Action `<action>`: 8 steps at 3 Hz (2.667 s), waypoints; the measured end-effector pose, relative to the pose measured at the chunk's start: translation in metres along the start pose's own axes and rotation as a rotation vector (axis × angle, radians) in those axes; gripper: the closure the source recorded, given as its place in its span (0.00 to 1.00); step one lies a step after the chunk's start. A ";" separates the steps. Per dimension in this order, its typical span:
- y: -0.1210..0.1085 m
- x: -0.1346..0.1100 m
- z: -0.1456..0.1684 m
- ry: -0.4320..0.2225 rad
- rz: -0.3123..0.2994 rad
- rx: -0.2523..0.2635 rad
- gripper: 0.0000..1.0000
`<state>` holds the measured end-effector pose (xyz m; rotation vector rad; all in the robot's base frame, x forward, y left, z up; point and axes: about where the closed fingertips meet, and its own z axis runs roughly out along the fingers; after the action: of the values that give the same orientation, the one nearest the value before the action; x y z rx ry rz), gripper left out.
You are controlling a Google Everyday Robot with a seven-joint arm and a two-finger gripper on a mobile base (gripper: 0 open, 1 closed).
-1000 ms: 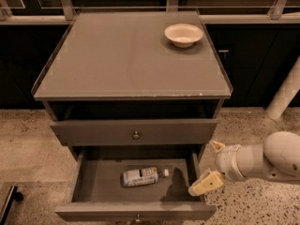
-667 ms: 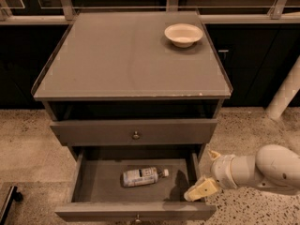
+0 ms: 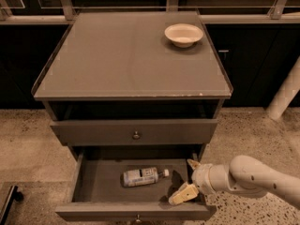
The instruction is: Pick blue plastic bottle from middle drawer and place on counter
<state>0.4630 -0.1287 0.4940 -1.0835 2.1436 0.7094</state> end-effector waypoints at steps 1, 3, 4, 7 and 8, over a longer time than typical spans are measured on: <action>0.003 0.007 0.008 -0.003 0.016 -0.016 0.00; -0.006 0.008 0.025 -0.040 0.003 0.005 0.00; -0.014 -0.002 0.052 -0.087 -0.028 0.007 0.00; -0.018 -0.024 0.131 -0.136 -0.110 -0.029 0.00; -0.016 -0.028 0.154 -0.131 -0.140 -0.037 0.00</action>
Offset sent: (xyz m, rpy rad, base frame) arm -0.0053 -0.0027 -0.0104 0.0189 -0.0054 -0.0430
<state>0.5340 -0.0159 0.4097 -1.1611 1.9304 0.7356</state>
